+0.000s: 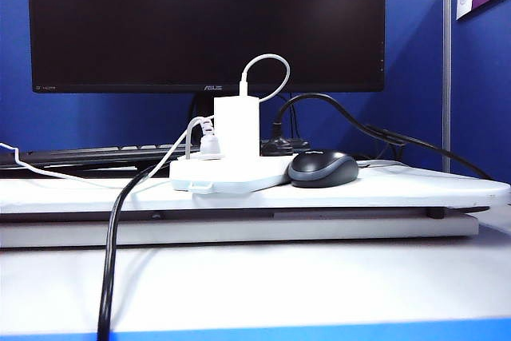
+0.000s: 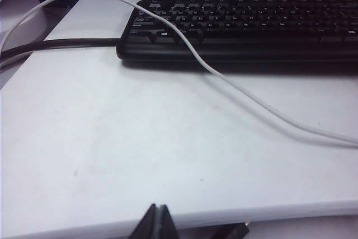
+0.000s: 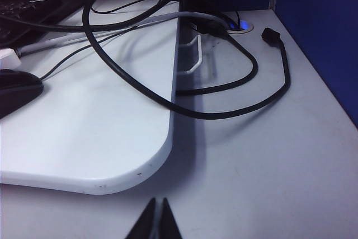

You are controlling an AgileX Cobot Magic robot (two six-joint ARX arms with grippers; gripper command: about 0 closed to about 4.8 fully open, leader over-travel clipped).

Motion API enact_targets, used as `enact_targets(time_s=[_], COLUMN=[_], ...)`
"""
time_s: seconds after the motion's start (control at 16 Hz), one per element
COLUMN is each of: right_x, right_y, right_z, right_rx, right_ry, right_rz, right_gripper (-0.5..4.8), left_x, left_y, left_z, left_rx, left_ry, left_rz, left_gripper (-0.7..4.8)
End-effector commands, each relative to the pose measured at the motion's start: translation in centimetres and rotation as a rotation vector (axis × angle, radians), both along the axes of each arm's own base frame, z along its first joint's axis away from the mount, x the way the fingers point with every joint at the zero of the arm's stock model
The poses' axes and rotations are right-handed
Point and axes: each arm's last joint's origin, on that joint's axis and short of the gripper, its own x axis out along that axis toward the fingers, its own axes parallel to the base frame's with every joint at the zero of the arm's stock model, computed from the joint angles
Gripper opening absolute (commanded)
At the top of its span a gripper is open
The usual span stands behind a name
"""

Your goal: Unplug the white charger from the socket, then place it next to the socket.

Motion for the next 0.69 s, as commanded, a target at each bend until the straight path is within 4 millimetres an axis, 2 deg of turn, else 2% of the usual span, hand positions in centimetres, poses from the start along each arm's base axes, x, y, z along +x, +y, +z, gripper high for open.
enact_targets(time_s=[0.06, 0.5, 0.69], right_x=[0.0, 0.1, 0.1], right_y=[0.0, 0.0, 0.0], right_z=[-0.1, 0.2, 0.9], right_rx=[0.004, 0.009, 0.108], right_ry=[0.002, -0.030, -0.078], right_rz=[-0.001, 0.001, -0.006], right_gripper=[-0.01, -0.01, -0.01], left_x=[0.0, 0.0, 0.0], left_y=[0.0, 0.0, 0.0], left_z=[-0.2, 0.0, 1.7], left_rx=[0.004, -0.017, -0.040], left_ry=[0.013, 0.001, -0.103], left_rz=[0.000, 0.003, 0.007], left_gripper=[-0.04, -0.05, -0.05])
